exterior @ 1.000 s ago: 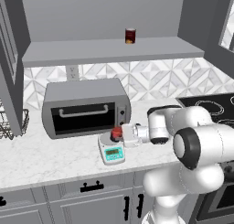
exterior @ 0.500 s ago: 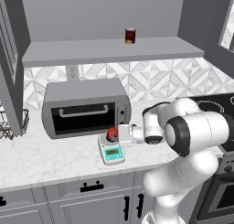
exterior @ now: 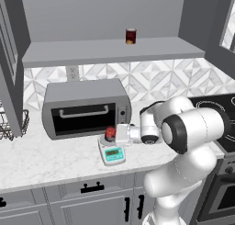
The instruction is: Pick the jam and place it on the digital scale for weighing, and close the cabinet.
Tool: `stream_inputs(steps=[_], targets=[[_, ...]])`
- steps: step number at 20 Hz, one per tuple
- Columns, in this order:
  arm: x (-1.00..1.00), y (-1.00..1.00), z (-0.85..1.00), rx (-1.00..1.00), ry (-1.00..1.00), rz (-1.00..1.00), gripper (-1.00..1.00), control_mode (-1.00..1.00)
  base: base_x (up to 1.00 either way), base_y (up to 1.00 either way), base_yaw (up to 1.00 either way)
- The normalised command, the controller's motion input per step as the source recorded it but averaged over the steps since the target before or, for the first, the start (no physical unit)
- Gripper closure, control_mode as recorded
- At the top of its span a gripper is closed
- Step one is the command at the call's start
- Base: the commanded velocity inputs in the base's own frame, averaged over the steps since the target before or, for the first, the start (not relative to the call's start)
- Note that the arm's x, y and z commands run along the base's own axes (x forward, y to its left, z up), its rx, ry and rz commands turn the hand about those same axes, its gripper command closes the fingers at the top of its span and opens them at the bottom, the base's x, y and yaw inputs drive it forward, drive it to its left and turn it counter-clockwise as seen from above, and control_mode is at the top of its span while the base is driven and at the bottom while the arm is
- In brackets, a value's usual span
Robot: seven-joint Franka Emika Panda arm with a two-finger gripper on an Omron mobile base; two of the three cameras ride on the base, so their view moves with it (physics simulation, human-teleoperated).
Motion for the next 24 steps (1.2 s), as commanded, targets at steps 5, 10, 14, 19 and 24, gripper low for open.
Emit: stream_inputs(steps=[5, 10, 14, 19, 24], targets=[[0.15, 0.08, -0.41, 0.0, 0.0, -0.02, 1.0, -1.0, 0.0, 0.0, 0.0], [-0.13, -0.06, -0.09, 0.0, 0.0, 0.0, -1.0, -1.0, 0.0, 0.0, 0.0], [0.0, -0.02, -0.1, 0.0, -0.06, 0.0, -1.0, -1.0, 0.0, 0.0, 0.0], [0.0, -0.01, 0.0, 0.0, -0.01, 0.0, -1.0, -1.0, 0.0, 0.0, 0.0], [-0.11, -0.07, 0.09, 0.0, -0.1, 0.0, -1.0, -1.0, 0.0, 0.0, 0.0]])
